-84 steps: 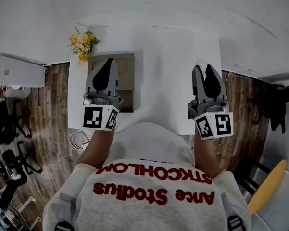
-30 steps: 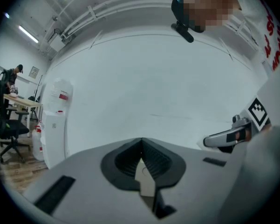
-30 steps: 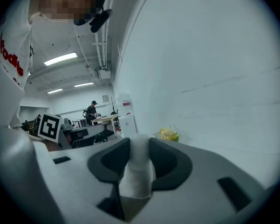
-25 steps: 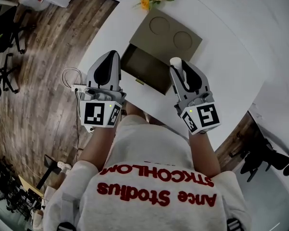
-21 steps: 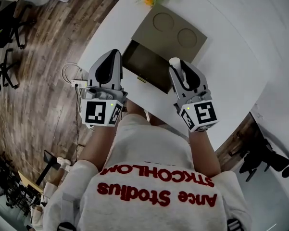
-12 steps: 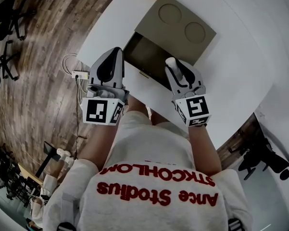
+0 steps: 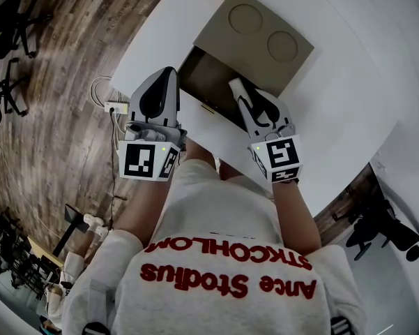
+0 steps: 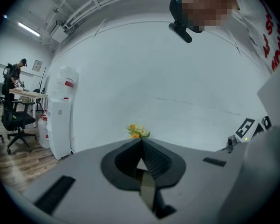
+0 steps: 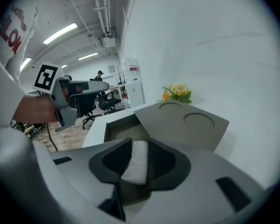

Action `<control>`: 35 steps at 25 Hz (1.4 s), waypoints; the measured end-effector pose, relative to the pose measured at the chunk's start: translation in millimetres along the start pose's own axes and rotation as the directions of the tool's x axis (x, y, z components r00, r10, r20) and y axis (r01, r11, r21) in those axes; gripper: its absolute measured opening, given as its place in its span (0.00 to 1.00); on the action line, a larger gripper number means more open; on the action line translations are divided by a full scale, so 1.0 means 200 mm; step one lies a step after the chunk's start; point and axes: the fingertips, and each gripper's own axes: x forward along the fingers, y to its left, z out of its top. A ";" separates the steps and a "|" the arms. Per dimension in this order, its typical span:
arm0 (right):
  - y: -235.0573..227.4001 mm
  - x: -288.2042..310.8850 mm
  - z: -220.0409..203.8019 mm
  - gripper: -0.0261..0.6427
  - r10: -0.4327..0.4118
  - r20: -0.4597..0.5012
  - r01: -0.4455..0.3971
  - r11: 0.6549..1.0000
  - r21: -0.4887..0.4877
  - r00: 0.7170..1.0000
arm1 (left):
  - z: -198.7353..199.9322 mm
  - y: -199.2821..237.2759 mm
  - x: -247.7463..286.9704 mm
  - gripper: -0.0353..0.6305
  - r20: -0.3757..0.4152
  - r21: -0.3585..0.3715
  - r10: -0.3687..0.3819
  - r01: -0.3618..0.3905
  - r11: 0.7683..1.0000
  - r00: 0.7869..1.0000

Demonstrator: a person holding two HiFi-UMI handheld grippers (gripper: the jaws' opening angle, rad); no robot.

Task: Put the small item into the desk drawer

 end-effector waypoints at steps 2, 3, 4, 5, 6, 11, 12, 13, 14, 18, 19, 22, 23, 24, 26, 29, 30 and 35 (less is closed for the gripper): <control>-0.02 -0.02 0.04 0.18 -0.011 0.025 0.012 1.000 -0.002 1.000 | 0.02 0.00 0.01 0.06 0.008 0.003 -0.004 0.004 1.000 1.000; -0.03 -0.03 0.07 0.14 -0.021 0.041 0.021 1.000 -0.004 0.999 | 0.04 -0.01 0.01 0.06 0.013 0.006 -0.006 0.006 1.000 1.000; -0.04 -0.05 0.10 0.11 -0.032 0.059 0.032 0.999 -0.004 0.998 | 0.05 -0.01 0.01 0.06 0.018 0.008 -0.010 0.010 1.000 1.000; -0.05 -0.07 0.13 0.10 -0.043 0.079 0.043 0.999 -0.001 0.996 | 0.07 -0.01 0.02 0.06 0.024 0.011 -0.014 0.013 1.000 1.000; -0.06 -0.09 0.16 0.08 -0.052 0.099 0.052 0.999 0.004 0.994 | 0.08 -0.02 0.02 0.06 0.030 0.015 -0.018 0.017 1.000 0.999; -0.09 -0.19 0.33 0.06 -0.086 0.205 0.081 0.996 0.031 0.975 | 0.18 -0.04 0.04 0.06 0.065 0.040 -0.046 0.044 0.998 0.997; -0.10 -0.22 0.37 0.06 -0.094 0.227 0.088 0.996 0.034 0.969 | 0.21 -0.06 0.04 0.06 0.074 0.046 -0.052 0.049 0.998 0.996; -0.10 -0.25 0.41 0.06 -0.101 0.249 0.095 0.995 0.035 0.963 | 0.24 -0.07 0.04 0.06 0.083 0.051 -0.058 0.054 0.997 0.995; -0.10 -0.28 0.45 0.06 -0.108 0.272 0.102 0.994 0.035 0.956 | 0.27 -0.08 0.04 0.06 0.092 0.056 -0.064 0.059 0.997 0.994; -0.12 -0.38 0.58 0.06 -0.142 0.356 0.137 0.990 0.039 0.923 | 0.39 -0.11 0.03 0.06 0.138 0.084 -0.101 0.090 0.992 0.985; -0.12 -0.41 0.61 0.06 -0.153 0.374 0.148 0.988 0.044 0.915 | 0.41 -0.11 0.03 0.06 0.148 0.093 -0.111 0.098 0.991 0.983; -0.14 -0.50 0.68 0.06 -0.184 0.424 0.177 0.983 0.055 0.887 | 0.48 -0.14 0.02 0.06 0.172 0.116 -0.134 0.115 0.987 0.976; -0.14 -0.53 0.70 0.06 -0.193 0.437 0.188 0.981 0.053 0.878 | 0.50 -0.15 0.02 0.06 0.179 0.121 -0.139 0.119 0.986 0.974; -0.14 -0.55 0.72 0.06 -0.200 0.450 0.198 0.979 0.051 0.870 | 0.53 -0.15 0.01 0.06 0.186 0.125 -0.143 0.121 0.985 0.972; -0.13 -0.61 0.76 0.06 -0.210 0.479 0.212 0.976 0.049 0.853 | 0.57 -0.16 0.01 0.06 0.198 0.134 -0.153 0.127 0.983 0.968; -0.13 -0.68 0.81 0.06 -0.226 0.513 0.231 0.971 0.054 0.828 | 0.61 -0.19 0.00 0.06 0.213 0.146 -0.171 0.142 0.979 0.962; -0.13 -0.70 0.82 0.06 -0.234 0.521 0.240 0.969 0.057 0.821 | 0.63 -0.21 0.00 0.06 0.219 0.151 -0.180 0.149 0.977 0.959; -0.17 -0.80 0.85 0.06 -0.282 0.549 0.285 0.955 0.082 0.787 | 0.70 -0.30 0.03 0.06 0.242 0.177 -0.230 0.191 0.966 0.942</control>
